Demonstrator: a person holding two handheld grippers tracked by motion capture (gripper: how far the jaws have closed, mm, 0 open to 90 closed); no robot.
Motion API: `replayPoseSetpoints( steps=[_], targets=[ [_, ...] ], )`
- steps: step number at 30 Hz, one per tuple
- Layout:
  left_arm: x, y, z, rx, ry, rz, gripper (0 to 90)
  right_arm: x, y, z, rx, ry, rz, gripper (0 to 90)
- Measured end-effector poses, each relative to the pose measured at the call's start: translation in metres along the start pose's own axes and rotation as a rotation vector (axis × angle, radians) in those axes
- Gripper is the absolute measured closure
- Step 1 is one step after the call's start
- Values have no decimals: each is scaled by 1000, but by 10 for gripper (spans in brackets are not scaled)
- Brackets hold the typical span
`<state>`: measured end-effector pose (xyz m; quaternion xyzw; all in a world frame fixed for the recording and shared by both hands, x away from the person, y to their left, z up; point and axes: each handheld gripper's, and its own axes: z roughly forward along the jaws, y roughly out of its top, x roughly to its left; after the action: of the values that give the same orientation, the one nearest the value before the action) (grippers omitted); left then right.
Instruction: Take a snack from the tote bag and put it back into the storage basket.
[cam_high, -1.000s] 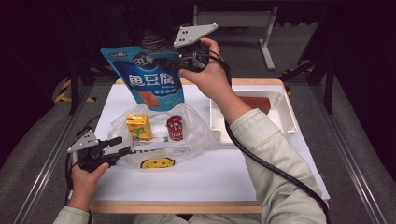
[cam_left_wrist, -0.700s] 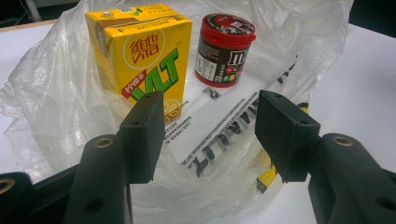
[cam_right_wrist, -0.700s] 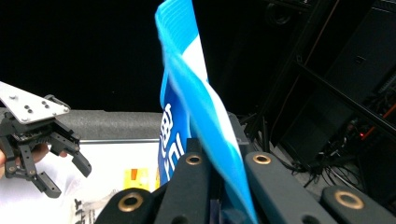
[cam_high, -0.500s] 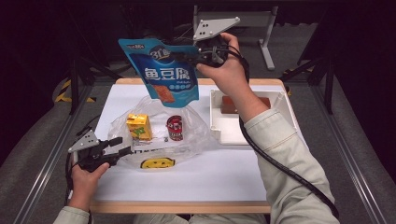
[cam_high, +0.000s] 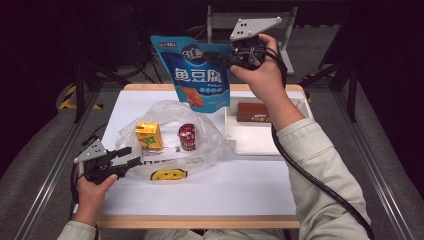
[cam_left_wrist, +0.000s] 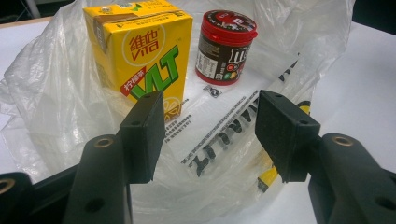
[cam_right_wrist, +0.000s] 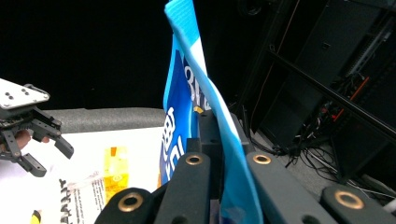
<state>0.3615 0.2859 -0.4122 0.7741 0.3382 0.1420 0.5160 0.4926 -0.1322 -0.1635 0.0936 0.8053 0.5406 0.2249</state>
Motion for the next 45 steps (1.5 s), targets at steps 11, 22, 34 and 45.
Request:
replayPoseSetpoints(
  steps=[11, 22, 34, 45],
  targets=[
    [0, 0, 0, 2, 3, -2, 434, -11, -16, -24, 4, -31, 27, 899],
    [0, 0, 1, 3, 4, -4, 432, -21, -31, -45, 11, -65, 47, 899],
    [0, 0, -1, 3, 9, -2, 432, -31, -43, -67, 22, -105, 60, 899],
    [-1, 0, 0, 7, 8, -7, 432, -37, -61, -76, 43, -126, 79, 899]
  ],
)
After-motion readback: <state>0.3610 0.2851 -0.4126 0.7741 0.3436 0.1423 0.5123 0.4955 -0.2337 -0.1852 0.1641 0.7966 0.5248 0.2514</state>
